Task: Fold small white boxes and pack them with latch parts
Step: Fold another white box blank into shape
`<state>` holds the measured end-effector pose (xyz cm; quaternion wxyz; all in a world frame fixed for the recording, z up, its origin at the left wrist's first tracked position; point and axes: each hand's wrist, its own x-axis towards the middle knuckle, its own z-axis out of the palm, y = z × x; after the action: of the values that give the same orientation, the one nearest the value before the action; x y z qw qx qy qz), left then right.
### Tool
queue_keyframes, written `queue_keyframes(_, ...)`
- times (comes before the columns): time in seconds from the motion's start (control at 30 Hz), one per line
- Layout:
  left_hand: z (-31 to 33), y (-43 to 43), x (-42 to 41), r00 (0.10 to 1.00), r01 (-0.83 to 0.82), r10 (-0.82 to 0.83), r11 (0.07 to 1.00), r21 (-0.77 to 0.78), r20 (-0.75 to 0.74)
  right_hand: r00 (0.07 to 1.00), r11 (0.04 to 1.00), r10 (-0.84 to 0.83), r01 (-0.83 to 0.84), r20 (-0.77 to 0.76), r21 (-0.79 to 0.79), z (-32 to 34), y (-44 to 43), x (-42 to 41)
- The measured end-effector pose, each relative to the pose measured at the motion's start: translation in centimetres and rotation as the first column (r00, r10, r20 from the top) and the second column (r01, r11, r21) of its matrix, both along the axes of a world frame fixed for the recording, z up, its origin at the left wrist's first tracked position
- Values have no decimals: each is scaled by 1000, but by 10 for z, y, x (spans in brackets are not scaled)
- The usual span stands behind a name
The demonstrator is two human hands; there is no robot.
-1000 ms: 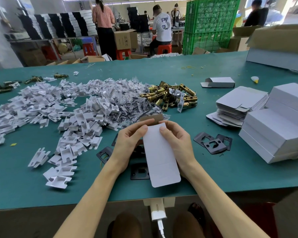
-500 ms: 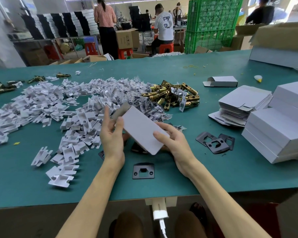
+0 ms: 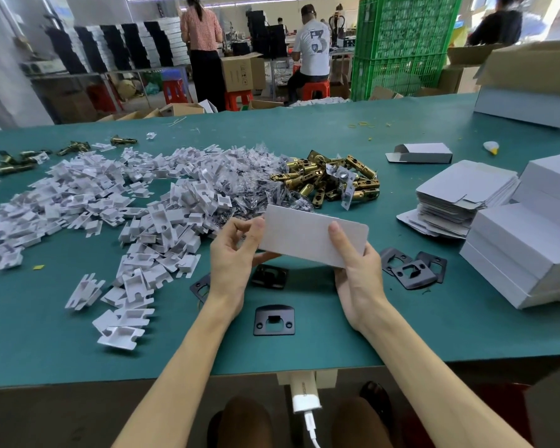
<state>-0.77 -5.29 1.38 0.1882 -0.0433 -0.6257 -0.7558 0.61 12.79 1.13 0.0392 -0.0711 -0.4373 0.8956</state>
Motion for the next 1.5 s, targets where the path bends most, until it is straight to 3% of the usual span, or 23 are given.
queue_keyframes(0.13,-4,0,1,999,-26,24,992,-125,-23,1000,1000,5,-4,-5,7,1,-1,1)
queue_keyframes(0.27,-7,-1,-3,972,-233,220,926,-296,-77,999,996,-8,12,-34,93,-1,-3,1)
queue_keyframes(0.6,-10,-8,-7,964,-241,250,965,-104,92,998,971,31,-15,-61,239,-12,-5,-3)
queue_keyframes(0.77,-10,-6,-5,962,-259,272,942,-212,35,996,956,30,-5,-82,293,-13,-7,-3)
queue_keyframes(1.0,-10,-1,-3,998,-57,64,894,-445,2,997,967,-30,48,-74,250,-10,-7,-3)
queue_keyframes(1.33,-9,0,-1,999,38,-20,878,-477,44,997,970,-19,36,-74,239,-9,-8,-2)
queue_keyframes(1.43,-8,3,1,997,22,-58,815,-579,-44,997,967,-9,27,-72,255,-10,-9,-2)
queue_keyframes(1.5,-8,6,3,987,8,-120,709,-705,-109,997,968,-7,25,-73,249,-10,-9,-2)
